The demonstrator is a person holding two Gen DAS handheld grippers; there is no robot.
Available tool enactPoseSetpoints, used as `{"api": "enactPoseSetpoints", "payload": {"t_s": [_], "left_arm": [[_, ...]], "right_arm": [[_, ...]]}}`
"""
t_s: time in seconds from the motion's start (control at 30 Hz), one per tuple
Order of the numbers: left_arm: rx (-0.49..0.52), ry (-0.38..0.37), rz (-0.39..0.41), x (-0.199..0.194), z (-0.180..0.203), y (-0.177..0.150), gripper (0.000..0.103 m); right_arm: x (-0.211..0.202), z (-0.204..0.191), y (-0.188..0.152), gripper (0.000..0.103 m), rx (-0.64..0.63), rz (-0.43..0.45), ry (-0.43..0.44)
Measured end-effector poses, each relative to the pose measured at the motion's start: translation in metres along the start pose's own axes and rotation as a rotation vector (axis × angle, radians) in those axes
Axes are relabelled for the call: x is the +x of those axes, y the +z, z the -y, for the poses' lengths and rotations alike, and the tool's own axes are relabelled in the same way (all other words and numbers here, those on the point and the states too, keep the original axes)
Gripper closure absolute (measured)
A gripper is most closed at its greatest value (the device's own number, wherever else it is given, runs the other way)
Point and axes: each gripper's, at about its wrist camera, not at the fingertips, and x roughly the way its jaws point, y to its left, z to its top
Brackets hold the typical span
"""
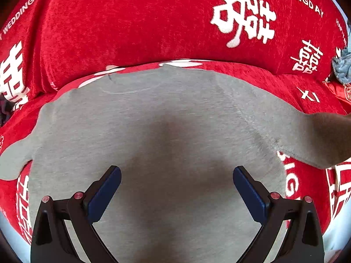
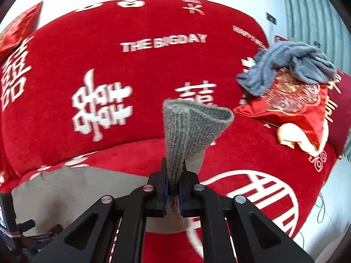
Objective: Fold small clothes
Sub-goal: 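Carry the held sleeve with the right gripper across the sweater body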
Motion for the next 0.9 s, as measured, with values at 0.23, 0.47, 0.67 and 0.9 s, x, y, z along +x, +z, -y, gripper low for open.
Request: {"api": "enactPoseSetpoints", "payload": {"t_s": [0.23,0.47,0.67,0.9], "left_arm": [[-0.038,-0.011,0.013,-0.007,-0.042,-0.013,0.001],[-0.06,-0.007,0.013,-0.009,-0.082,-0.026,0.001],[-0.107,-0.019,-0.002,-0.006,-0.114,-0.036,0.001],[-0.179,-0.069,-0.024,-0.005,-0.145,-0.048,0.001]], "right_arm": [[-0.005,-0.064,-0.003,0.096,-0.062,-0.011,0.073],[-0.01,-0.117,-0.005,0.096,-0.093,-0.014,0.111],[-0.012,-0.161,-0.01,0.096,-0.141,-0.027,0.134],[-0.016,-0.217,-0.019,0.096,-0.199,-0.041,0.178]]}}
